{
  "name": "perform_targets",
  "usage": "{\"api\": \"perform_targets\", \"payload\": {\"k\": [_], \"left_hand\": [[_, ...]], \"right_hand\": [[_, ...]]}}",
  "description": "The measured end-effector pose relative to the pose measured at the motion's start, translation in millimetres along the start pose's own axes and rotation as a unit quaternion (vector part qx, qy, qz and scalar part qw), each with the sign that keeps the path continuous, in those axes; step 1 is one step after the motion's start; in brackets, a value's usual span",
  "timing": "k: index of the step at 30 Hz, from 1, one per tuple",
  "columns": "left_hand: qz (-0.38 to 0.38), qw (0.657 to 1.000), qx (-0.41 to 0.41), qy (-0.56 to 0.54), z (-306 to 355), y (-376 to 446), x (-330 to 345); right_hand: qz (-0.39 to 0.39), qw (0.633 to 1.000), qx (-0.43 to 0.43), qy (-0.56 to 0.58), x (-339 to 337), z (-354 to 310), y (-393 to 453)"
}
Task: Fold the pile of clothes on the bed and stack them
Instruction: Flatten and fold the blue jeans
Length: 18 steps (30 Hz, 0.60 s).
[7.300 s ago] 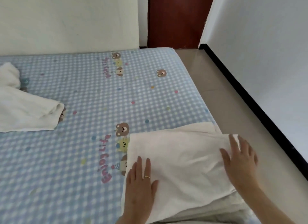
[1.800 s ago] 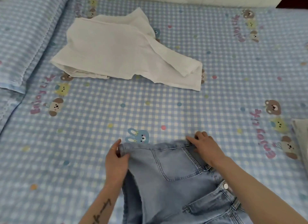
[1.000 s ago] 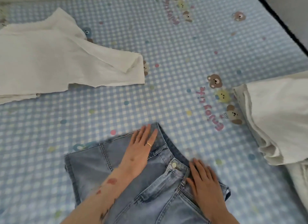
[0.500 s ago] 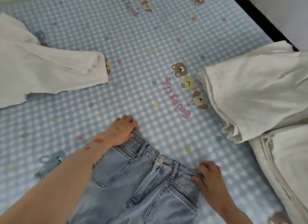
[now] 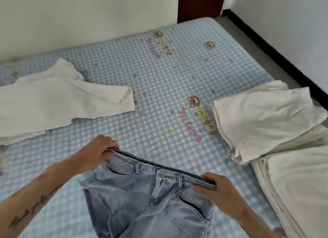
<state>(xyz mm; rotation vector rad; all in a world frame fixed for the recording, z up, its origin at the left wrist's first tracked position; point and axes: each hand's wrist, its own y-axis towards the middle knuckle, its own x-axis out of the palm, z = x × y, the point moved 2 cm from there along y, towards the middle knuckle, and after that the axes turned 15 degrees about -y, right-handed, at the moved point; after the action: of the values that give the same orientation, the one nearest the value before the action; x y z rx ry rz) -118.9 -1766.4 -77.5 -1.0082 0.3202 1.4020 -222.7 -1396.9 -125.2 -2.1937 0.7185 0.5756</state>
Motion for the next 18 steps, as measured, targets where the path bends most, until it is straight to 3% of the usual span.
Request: {"api": "perform_targets", "payload": {"k": [8, 13, 18], "left_hand": [[0.19, 0.978, 0.053, -0.064, 64.0, -186.0, -85.4], [0.349, 0.928, 0.107, -0.073, 105.1, -284.9, -115.9], [0.488, 0.855, 0.133, -0.112, 141.5, -364.0, -132.1]], "right_hand": [[0.095, 0.981, -0.122, -0.12, -70.1, -150.1, -125.1], [0.052, 0.955, -0.235, -0.171, -96.5, -220.1, -213.1], [-0.003, 0.853, -0.4, -0.336, -121.2, -277.2, -290.5]]}}
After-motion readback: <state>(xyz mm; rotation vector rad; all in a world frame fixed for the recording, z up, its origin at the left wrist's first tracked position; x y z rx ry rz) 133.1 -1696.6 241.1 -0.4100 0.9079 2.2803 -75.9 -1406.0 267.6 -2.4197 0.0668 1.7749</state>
